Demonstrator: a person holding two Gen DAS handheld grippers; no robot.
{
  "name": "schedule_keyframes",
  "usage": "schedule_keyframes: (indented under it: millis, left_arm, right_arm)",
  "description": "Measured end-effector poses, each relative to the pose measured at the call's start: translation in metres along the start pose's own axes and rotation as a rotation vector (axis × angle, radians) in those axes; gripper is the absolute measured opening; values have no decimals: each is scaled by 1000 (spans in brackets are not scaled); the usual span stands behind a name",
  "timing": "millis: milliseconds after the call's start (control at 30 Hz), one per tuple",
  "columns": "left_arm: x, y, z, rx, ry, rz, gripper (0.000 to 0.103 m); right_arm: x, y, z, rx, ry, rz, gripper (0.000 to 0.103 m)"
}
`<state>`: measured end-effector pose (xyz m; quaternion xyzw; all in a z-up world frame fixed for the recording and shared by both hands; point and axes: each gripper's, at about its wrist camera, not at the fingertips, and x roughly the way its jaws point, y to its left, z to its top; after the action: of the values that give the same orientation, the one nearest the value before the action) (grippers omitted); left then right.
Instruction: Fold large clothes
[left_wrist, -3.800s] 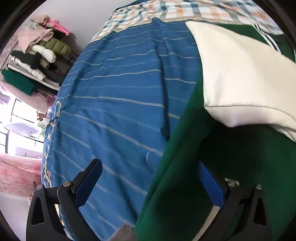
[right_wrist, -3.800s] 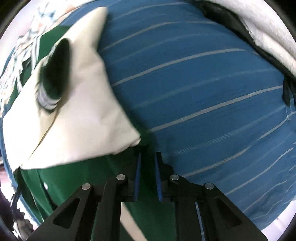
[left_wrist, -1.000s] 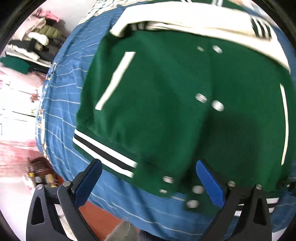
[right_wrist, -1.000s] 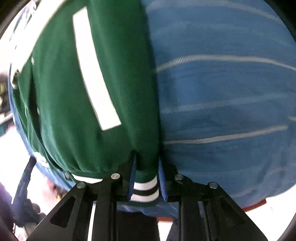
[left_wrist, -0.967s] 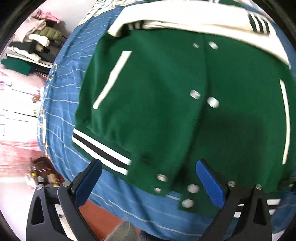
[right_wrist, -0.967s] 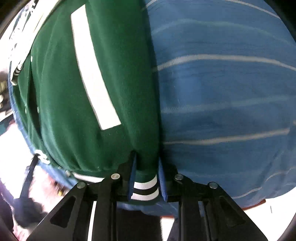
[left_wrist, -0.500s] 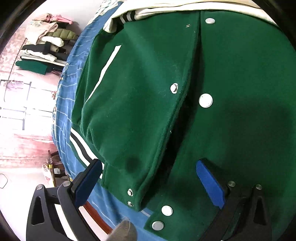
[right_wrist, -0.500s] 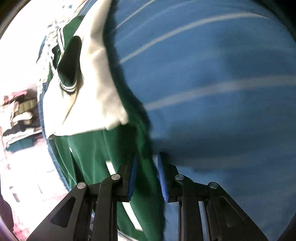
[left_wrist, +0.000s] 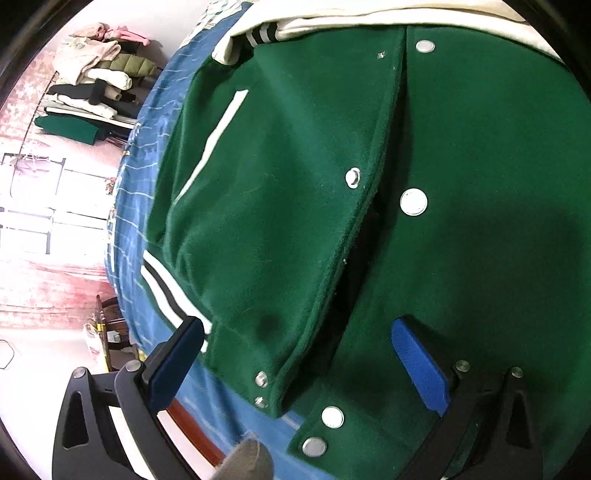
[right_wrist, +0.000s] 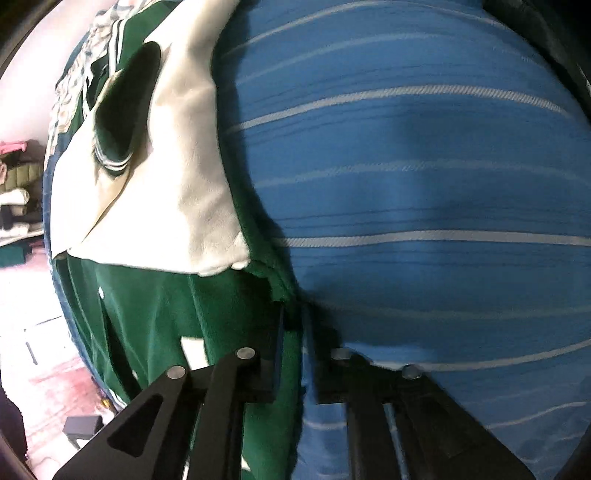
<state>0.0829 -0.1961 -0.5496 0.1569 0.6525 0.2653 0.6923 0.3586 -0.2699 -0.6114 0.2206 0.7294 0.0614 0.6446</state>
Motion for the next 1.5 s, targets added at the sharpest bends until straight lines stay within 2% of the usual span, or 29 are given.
schedule_keyframes:
  millis: [33, 67, 100, 133, 200, 300, 433, 567, 667, 833, 1000, 1167, 1200, 1233, 1267, 1300, 1333, 1367, 1500]
  left_arm:
    - [-9, 0, -2, 5, -13, 7, 103]
    - [-19, -1, -5, 14, -33, 23, 103]
    - [-36, -5, -10, 34, -64, 54, 103]
    - [-47, -10, -15, 52, -83, 72, 103]
    - [-74, -29, -30, 105, -108, 87, 103]
    - [-104, -67, -55, 182, -104, 51, 103]
    - [-135, -121, -83, 275, -130, 3, 103]
    - [-138, -172, -101, 360, -197, 83, 103]
    - [-120, -197, -102, 370, -157, 123, 103]
    - [-107, -195, -80, 301, -189, 164, 103]
    - [-89, -165, -44, 202, -236, 341, 103]
    - [-84, -142, -25, 128, -239, 324, 102]
    - [-87, -136, -23, 115, -252, 307, 93]
    - [-92, -127, -22, 94, -264, 262, 74]
    - [-96, -116, -19, 77, -274, 216, 62]
    - [-101, -108, -19, 67, -286, 175, 38]
    - [-107, -99, -19, 59, -294, 139, 27]
    - [-112, -91, -19, 53, -305, 129, 26]
    - [-123, -67, -14, 58, -316, 81, 21]
  right_arm:
    - [-7, -2, -4, -20, -12, -23, 35]
    - [-16, 2, -9, -54, -37, -76, 44]
    - [-24, 4, -16, -89, -56, -122, 59]
    - [-30, 4, -24, -110, -68, -156, 68]
    - [-46, -14, -41, -131, -79, -213, 69]
    - [-54, -32, -70, -112, -67, -275, 69]
    - [-68, -75, -98, -20, -43, -272, 69]
    - [-83, -106, -119, 79, -53, -272, 69]
    - [-89, -117, -125, 120, -62, -266, 69]
    - [-91, -122, -131, 122, -69, -266, 69]
    - [-90, -110, -127, 109, -79, -236, 69]
    - [-76, -96, -98, 78, -67, -155, 69]
    - [-72, -93, -91, 64, -71, -127, 69]
    - [-65, -88, -83, 42, -76, -79, 71]
    - [-58, -82, -72, 18, -78, 7, 74]
    - [-51, -76, -59, -1, -82, 111, 79]
    - [-50, -75, -52, -11, -89, 164, 83]
    - [-45, -68, -39, -32, -102, 247, 85]
    - [-30, -51, 14, -44, -134, 431, 86]
